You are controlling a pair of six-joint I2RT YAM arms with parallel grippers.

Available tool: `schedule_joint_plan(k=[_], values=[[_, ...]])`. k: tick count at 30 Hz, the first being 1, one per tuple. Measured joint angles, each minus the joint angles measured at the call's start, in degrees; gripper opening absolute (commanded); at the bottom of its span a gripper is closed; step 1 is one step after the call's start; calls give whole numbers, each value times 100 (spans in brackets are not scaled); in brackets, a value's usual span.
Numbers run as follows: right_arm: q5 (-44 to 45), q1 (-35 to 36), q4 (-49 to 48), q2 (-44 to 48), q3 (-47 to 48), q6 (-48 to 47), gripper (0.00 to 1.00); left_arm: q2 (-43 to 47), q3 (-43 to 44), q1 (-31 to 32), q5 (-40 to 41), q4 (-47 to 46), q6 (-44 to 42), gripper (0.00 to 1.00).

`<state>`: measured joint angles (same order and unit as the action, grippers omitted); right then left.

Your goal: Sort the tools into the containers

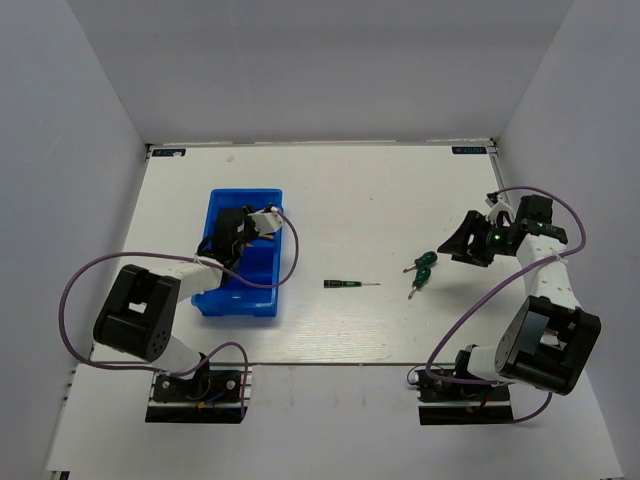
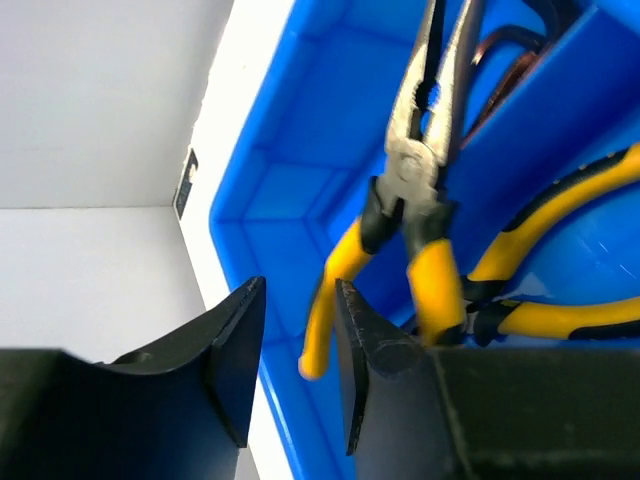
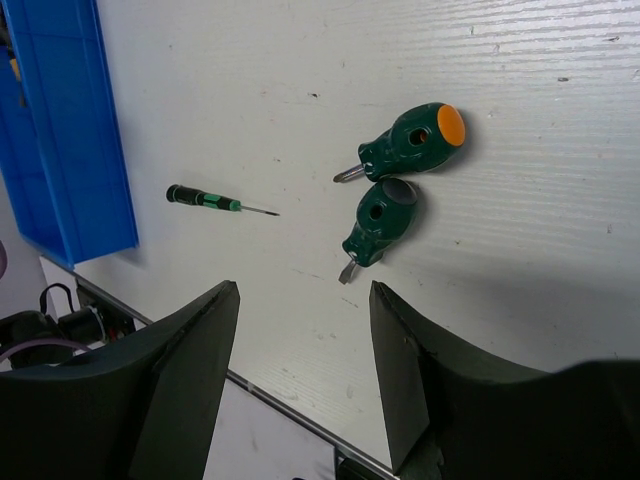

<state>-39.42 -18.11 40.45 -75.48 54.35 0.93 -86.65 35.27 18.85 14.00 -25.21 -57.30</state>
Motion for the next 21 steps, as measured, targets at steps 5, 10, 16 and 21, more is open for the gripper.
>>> schedule_joint_plan(k=[5,10,16,21], values=[[-22,-26,2,0,0,2,61,232,-24,0,4,-33,48,46],[-44,-26,2,0,0,2,61,315,-48,0,4,-26,125,44],[-101,-26,2,0,0,-2,29,599,-76,4,-4,227,417,0],[-566,7,160,-22,35,-522,0,1097,1344,61,-496,1943,1923,6]])
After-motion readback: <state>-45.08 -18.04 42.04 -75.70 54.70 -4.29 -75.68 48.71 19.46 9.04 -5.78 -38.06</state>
